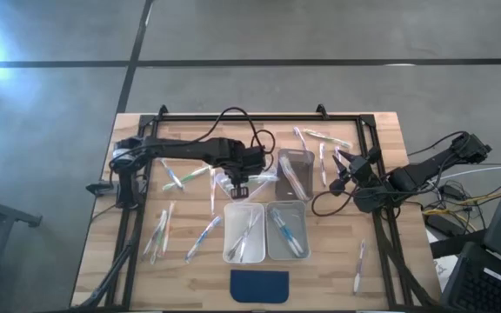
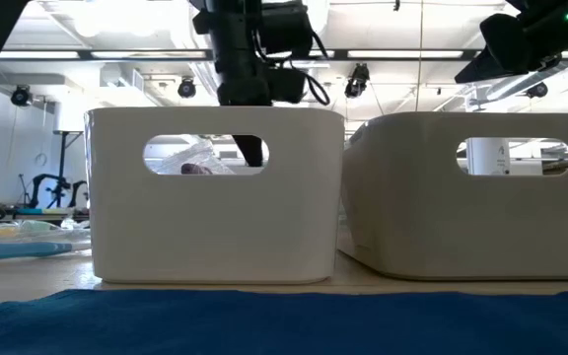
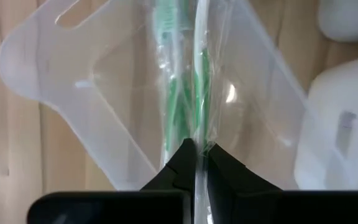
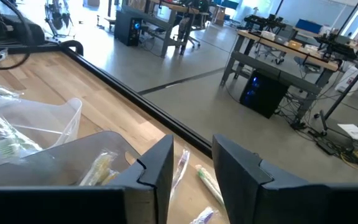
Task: Pick & Place Toothbrushes
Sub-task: Put the green toothbrush into the transparent bin, then adjust the bins
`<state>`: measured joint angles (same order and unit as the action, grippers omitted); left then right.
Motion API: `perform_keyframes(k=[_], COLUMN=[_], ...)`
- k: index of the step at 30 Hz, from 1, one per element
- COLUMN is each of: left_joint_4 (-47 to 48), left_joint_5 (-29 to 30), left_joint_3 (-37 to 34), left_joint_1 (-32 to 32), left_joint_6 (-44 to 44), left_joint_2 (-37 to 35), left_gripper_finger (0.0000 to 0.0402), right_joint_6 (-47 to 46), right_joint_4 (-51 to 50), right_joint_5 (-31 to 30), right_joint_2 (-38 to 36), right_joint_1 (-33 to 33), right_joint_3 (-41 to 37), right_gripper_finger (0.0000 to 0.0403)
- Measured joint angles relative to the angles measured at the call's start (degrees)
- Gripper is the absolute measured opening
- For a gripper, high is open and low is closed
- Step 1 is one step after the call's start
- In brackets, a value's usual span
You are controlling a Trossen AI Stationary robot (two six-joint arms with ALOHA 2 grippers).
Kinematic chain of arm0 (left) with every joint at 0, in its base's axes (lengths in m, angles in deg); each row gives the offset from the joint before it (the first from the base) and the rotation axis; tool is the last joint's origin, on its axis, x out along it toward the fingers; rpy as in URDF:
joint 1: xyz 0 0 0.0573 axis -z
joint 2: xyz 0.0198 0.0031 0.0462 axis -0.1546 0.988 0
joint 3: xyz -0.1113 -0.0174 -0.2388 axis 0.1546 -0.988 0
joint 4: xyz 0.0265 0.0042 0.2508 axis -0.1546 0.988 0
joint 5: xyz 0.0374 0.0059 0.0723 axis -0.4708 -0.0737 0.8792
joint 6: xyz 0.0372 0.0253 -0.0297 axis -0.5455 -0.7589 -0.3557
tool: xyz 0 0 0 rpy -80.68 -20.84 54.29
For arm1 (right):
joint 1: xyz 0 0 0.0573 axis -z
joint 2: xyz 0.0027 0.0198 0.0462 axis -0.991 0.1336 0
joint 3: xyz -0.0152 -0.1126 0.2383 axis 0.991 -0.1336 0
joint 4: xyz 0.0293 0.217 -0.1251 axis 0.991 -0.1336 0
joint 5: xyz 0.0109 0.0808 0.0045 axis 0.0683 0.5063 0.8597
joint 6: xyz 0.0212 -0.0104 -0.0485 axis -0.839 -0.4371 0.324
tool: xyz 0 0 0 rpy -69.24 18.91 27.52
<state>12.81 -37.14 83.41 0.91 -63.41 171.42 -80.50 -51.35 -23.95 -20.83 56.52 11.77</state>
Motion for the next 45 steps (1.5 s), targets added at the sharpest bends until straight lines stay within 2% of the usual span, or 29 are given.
perform_keyframes(k=[17, 30, 34, 41, 45], left_joint_4=[-3.0, -9.3, -9.5, -8.8, -1.4], left_joint_5=[-0.4, -2.7, -2.8, -3.0, -3.0], left_joint_3=[-2.6, -9.3, -9.3, -8.1, -4.6], left_joint_1=[-1.5, -1.6, -1.6, -1.6, -1.6], left_joint_6=[6.0, 5.9, 5.3, 4.2, 2.3], left_joint_2=[0.0, 0.0, 0.0, 0.0, 0.0], left_gripper_finger=[0.0019, 0.0021, 0.0055, 0.0166, 0.0209], right_joint_6=[0.1, 0.1, 0.1, 0.1, 0.1], right_joint_4=[0.0, 0.0, 0.1, 0.0, 0.0], right_joint_5=[0.0, -0.1, -0.1, -0.1, -0.1], right_joint_2=[0.0, 0.0, 0.0, 0.0, 0.0], right_joint_1=[0.0, 0.0, 0.0, 0.0, 0.0], right_joint_3=[0.0, 0.0, 0.0, 0.0, 0.0], right_gripper_finger=[0.0053, 0.0083, 0.0096, 0.0113, 0.0123])
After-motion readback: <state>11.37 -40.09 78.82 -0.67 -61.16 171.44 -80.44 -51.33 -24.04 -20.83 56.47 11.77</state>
